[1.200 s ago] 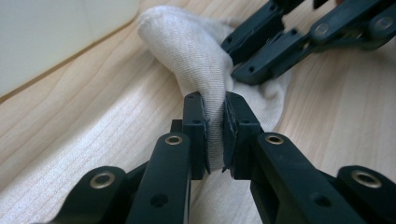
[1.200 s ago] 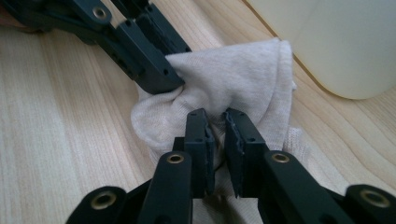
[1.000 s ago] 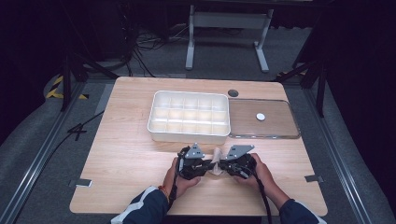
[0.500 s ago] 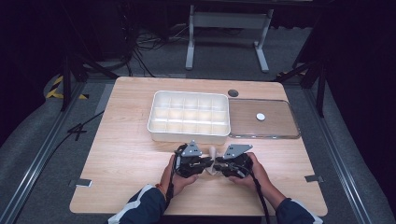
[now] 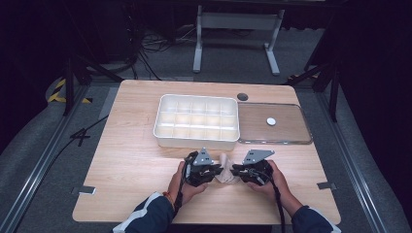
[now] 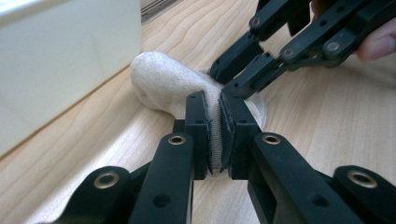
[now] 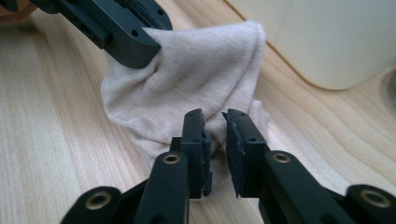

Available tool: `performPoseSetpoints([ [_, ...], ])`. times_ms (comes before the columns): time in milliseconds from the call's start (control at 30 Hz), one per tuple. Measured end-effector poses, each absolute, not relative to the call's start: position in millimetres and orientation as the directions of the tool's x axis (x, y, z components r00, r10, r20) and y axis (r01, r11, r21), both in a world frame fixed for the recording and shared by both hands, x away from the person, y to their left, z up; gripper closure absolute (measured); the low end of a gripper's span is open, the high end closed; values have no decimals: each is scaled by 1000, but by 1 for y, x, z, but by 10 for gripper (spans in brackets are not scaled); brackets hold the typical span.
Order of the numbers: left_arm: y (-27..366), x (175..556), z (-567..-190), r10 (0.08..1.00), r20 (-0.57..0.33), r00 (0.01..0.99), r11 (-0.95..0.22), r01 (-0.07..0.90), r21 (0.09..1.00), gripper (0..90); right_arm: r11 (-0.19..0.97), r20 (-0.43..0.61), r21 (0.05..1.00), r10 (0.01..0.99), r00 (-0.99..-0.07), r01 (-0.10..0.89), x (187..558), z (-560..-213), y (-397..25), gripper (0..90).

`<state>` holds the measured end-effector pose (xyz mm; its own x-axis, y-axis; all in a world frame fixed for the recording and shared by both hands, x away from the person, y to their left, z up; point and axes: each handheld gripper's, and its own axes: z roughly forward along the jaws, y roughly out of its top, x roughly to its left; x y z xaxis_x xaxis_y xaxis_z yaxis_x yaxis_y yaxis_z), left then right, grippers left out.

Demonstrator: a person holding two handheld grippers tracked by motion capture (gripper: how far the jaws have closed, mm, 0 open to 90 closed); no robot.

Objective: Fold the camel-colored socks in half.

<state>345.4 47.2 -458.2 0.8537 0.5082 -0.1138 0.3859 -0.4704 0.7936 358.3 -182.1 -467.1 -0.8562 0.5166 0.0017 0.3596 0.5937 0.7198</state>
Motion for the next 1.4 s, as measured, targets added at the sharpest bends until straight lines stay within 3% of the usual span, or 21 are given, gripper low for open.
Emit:
performPoseSetpoints([
  [433, 22, 340, -462, 493, -72, 867, -491, 346, 799, 816, 547, 33, 748, 536, -844, 376, 357, -475, -183, 811],
  [567, 22, 340, -463, 495, -63, 867, -499, 342, 796, 819, 535, 23, 752, 562, -827, 385, 358, -473, -186, 656],
  [633, 24, 341, -463, 496, -63, 866, -500, 344, 795, 820, 529, 29, 757, 557, -830, 382, 359, -470, -190, 651],
  [900, 20, 341, -464, 484, -65, 873, -498, 336, 799, 817, 576, 17, 709, 562, -827, 406, 361, -473, -195, 778],
  [1233, 9, 340, -473, 476, -52, 878, -509, 323, 798, 804, 570, 52, 695, 568, -821, 438, 363, -472, -197, 785],
  [1400, 6, 340, -475, 466, -40, 884, -519, 310, 797, 804, 530, -21, 760, 600, -800, 377, 361, -457, -202, 809],
])
